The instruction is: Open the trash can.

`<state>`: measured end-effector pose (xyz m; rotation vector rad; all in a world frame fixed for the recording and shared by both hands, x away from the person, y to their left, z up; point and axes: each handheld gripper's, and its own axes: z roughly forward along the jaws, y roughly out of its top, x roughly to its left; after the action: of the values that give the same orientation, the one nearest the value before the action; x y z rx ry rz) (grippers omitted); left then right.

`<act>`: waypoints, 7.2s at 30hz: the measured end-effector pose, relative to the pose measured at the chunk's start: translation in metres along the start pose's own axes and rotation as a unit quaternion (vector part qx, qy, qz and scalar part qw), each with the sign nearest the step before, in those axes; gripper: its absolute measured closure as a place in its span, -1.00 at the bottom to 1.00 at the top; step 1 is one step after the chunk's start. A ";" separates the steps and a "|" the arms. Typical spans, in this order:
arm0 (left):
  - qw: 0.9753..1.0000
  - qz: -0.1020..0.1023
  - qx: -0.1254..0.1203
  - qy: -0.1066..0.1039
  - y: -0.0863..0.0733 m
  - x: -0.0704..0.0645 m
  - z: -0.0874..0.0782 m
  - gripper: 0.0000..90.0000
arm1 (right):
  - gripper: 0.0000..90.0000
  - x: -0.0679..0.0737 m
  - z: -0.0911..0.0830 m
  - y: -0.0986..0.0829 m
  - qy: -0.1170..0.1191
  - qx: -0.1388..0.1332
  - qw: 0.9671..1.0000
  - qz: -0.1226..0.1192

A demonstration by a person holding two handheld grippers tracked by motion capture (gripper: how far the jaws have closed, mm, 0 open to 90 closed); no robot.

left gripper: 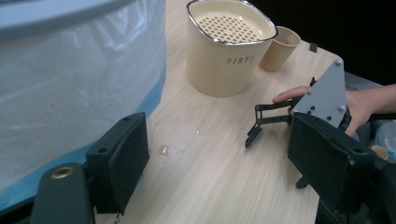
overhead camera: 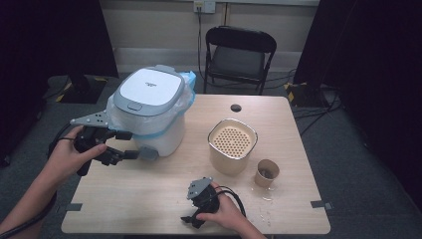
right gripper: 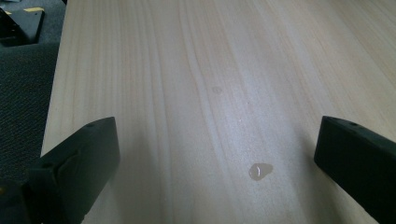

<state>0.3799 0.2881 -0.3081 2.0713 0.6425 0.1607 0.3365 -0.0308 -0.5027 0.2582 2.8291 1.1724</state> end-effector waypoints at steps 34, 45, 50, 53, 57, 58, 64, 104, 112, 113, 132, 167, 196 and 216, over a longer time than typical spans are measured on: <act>1.000 0.022 0.011 0.014 0.052 0.008 -0.011 -0.57 | -1.00 0.000 0.000 0.000 0.001 0.000 1.000 0.000; 0.999 0.024 0.008 0.035 0.062 0.019 -0.008 -0.49 | -1.00 0.000 0.000 0.000 0.001 0.000 1.000 0.000; 0.999 0.024 0.009 0.042 0.065 0.026 -0.007 -0.21 | -1.00 0.000 0.000 0.000 0.001 0.000 1.000 -0.001; 0.998 0.026 0.010 0.049 0.067 0.030 -0.008 0.02 | -1.00 0.000 0.000 0.000 0.001 0.000 1.000 0.000; 0.998 0.023 0.010 0.055 0.069 0.034 -0.009 0.19 | -1.00 0.000 0.000 0.000 0.002 0.002 1.000 0.001; 0.998 0.020 0.008 0.054 0.070 0.035 -0.009 0.22 | -1.00 0.000 0.000 0.000 0.002 0.002 1.000 0.002; 0.998 0.010 0.007 0.067 0.072 0.043 -0.009 0.47 | -1.00 0.000 0.000 0.000 0.002 0.002 1.000 0.001; 0.995 -0.044 0.013 0.093 0.071 0.064 -0.004 1.00 | -1.00 0.000 0.000 0.000 0.002 0.002 1.000 0.001; 0.995 -0.048 0.014 0.088 0.068 0.063 -0.005 1.00 | -1.00 0.000 0.000 0.000 0.003 0.002 1.000 0.001; 0.995 -0.046 0.012 0.088 0.068 0.063 -0.005 1.00 | -1.00 0.000 0.000 0.000 0.003 0.002 1.000 0.001; 0.994 -0.070 -0.012 0.083 0.067 0.063 -0.009 1.00 | -1.00 0.000 0.000 0.000 0.003 0.002 1.000 0.001; 0.997 -0.050 -0.010 0.051 0.037 0.028 0.005 -0.20 | -1.00 -0.005 -0.001 0.000 0.018 -0.001 1.000 -0.015; 0.998 -0.061 0.007 0.014 -0.005 0.015 0.034 -0.59 | -0.62 -0.019 -0.079 -0.025 -0.036 -0.013 0.997 0.063; 0.998 -0.058 0.028 -0.007 -0.039 0.005 0.069 -0.58 | -0.61 -0.021 -0.121 -0.065 -0.063 -0.004 0.991 0.115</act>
<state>0.3939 0.2562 -0.3795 2.0791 0.7647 0.0615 0.3334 -0.1642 -0.4628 0.6481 2.7396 1.1597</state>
